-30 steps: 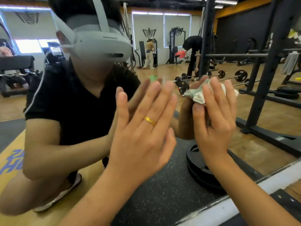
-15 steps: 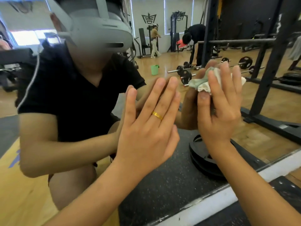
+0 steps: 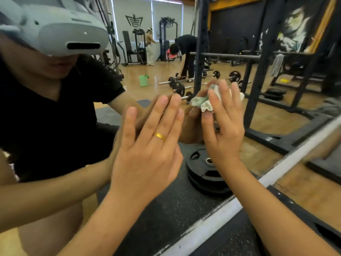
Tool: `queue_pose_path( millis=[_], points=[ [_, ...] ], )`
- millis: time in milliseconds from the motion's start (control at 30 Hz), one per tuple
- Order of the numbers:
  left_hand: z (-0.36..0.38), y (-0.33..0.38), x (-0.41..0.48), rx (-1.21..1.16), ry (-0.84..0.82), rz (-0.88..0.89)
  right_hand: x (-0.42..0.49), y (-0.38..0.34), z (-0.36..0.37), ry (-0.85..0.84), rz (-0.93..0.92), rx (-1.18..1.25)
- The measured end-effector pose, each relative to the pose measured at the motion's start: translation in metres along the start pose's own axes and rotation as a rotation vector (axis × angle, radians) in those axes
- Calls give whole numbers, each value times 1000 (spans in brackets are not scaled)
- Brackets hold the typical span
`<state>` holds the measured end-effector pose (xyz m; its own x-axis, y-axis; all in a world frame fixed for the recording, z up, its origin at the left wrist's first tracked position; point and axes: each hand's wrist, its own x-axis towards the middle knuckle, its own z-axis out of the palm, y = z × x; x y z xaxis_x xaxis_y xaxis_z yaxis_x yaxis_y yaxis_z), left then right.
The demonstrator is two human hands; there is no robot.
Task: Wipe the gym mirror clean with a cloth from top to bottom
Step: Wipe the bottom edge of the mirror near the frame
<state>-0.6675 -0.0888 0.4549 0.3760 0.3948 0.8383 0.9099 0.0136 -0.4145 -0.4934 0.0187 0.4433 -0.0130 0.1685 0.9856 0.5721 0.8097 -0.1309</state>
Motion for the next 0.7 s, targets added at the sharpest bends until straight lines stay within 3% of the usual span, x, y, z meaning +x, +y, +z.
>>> queue_pose_path(
  millis=[200,400,500,633,700],
  points=[
    [11,2,-2,67,95,-40,9,47,-3,22,-199,22],
    [15,7,-1,200,72,-54,16,93,-12,179,-25,70],
    [14,8,-2,235,64,-64,-7,76,-2,122,-78,115],
    [11,11,0,216,56,-71,3,112,-21,-29,-424,20],
    [10,11,1,208,57,-67,20,137,-33,-44,-358,43]
  ],
)
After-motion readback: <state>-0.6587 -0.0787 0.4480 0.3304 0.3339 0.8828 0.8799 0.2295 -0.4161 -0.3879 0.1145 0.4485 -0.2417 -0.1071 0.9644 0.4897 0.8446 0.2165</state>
